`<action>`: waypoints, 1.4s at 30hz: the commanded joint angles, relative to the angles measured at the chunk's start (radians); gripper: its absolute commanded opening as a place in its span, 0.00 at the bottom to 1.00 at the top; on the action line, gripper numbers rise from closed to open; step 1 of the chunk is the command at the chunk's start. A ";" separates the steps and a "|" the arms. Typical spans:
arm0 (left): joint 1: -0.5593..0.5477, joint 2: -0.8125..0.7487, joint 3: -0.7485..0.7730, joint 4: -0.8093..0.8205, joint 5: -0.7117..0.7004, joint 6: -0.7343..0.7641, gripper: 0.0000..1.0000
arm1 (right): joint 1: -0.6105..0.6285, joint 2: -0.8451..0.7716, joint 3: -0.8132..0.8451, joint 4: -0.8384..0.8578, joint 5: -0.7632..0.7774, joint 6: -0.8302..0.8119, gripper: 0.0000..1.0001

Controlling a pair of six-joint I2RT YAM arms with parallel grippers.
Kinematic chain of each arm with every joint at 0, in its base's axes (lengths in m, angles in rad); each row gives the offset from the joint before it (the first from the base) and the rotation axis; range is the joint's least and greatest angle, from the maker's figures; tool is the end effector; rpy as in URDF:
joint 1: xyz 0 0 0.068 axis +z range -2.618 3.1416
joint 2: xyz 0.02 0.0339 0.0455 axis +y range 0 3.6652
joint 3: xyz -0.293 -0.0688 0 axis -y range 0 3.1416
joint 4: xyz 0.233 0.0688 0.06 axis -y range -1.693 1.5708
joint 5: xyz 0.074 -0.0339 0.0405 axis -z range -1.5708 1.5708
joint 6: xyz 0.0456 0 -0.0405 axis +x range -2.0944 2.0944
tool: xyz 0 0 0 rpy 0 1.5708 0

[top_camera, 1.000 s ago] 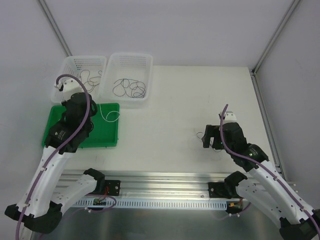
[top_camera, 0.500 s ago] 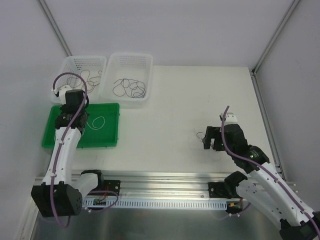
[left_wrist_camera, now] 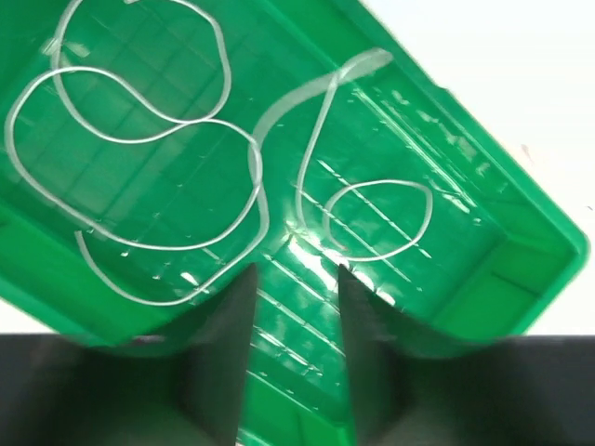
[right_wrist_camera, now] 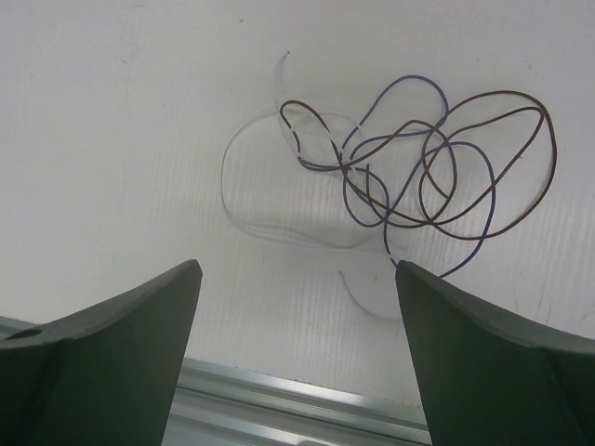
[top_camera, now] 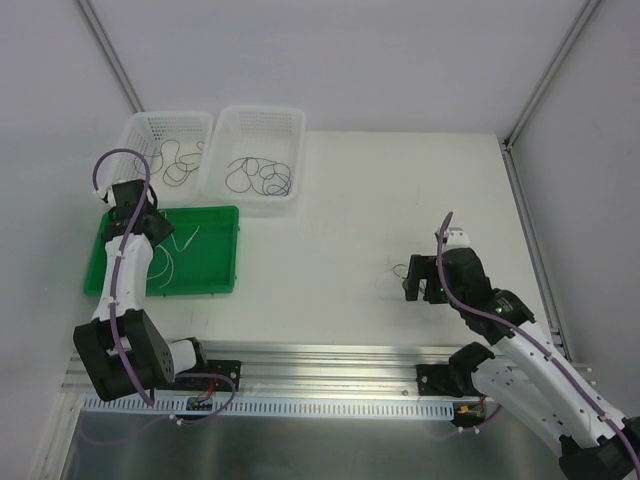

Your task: Untangle the cables

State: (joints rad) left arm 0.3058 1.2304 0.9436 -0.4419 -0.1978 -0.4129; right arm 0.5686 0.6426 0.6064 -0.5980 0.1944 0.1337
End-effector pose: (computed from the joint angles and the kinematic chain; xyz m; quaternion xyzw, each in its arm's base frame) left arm 0.2368 0.0842 0.3023 -0.3572 0.8360 0.0682 0.4110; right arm 0.1026 0.0551 0.2703 -0.1488 0.8767 0.0732 0.4516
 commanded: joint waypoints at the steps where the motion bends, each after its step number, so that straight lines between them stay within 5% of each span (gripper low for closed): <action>1: 0.004 -0.014 0.004 0.042 0.098 -0.017 0.44 | 0.007 0.012 0.004 0.006 0.000 0.015 0.90; 2: 0.004 -0.032 0.001 0.040 0.109 -0.017 0.64 | 0.005 0.017 0.007 0.001 0.014 0.015 0.90; 5: 0.004 -0.086 -0.015 0.042 0.153 -0.018 0.92 | 0.005 0.057 0.018 -0.023 0.060 0.027 0.92; 7: 0.003 -0.117 -0.032 0.040 0.185 -0.018 0.99 | 0.004 0.101 0.021 -0.042 0.088 0.038 0.92; 19: -0.230 -0.247 -0.048 0.042 0.333 0.089 0.99 | -0.030 0.376 0.018 0.092 0.106 0.064 0.82; 25: -0.278 -0.240 -0.040 0.042 0.428 0.100 0.99 | -0.036 0.563 0.042 0.193 0.069 0.017 0.68; 31: -0.293 -0.238 -0.039 0.042 0.468 0.103 0.99 | 0.005 0.673 0.076 0.267 0.001 0.009 0.37; 32: -0.298 -0.239 -0.039 0.045 0.474 0.102 0.99 | 0.043 0.692 0.099 0.267 0.002 0.006 0.19; 35: -0.301 -0.238 -0.043 0.057 0.514 0.098 0.99 | 0.132 0.719 0.141 0.257 -0.001 0.014 0.01; 42: -0.427 -0.212 -0.057 0.065 0.587 0.091 0.99 | 0.315 0.680 0.263 0.250 -0.044 0.014 0.01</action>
State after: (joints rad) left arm -0.0780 1.0027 0.8997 -0.4038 0.3180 -0.3294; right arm 0.8448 1.3647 0.8066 -0.3630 0.1741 0.1448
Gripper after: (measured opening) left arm 0.992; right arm 0.016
